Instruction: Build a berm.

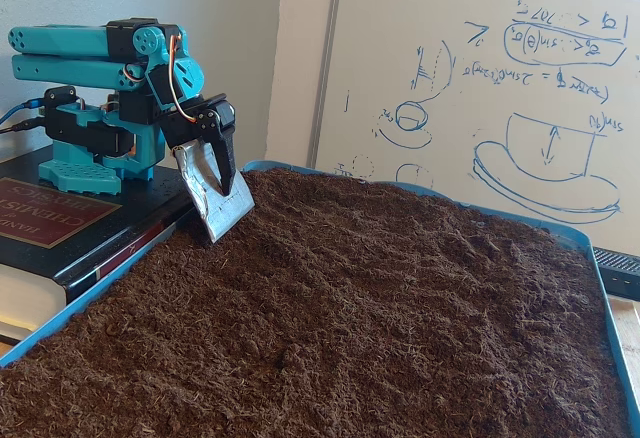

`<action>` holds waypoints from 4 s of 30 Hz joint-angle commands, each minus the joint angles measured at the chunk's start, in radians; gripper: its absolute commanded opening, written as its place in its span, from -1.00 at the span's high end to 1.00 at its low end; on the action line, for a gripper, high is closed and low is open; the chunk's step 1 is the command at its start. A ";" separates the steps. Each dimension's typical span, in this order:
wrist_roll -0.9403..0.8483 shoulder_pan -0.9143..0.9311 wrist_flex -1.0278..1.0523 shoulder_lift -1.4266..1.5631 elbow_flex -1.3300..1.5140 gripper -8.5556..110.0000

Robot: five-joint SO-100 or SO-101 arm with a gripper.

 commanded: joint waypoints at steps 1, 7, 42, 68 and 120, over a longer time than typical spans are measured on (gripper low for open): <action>-0.003 0.000 0.003 0.009 -0.015 0.85; -0.003 0.000 0.003 0.009 -0.015 0.85; -0.003 0.000 0.003 0.009 -0.015 0.85; 0.008 -0.009 0.003 0.023 -0.014 0.85; 0.407 -0.341 0.003 -1.425 -1.120 0.85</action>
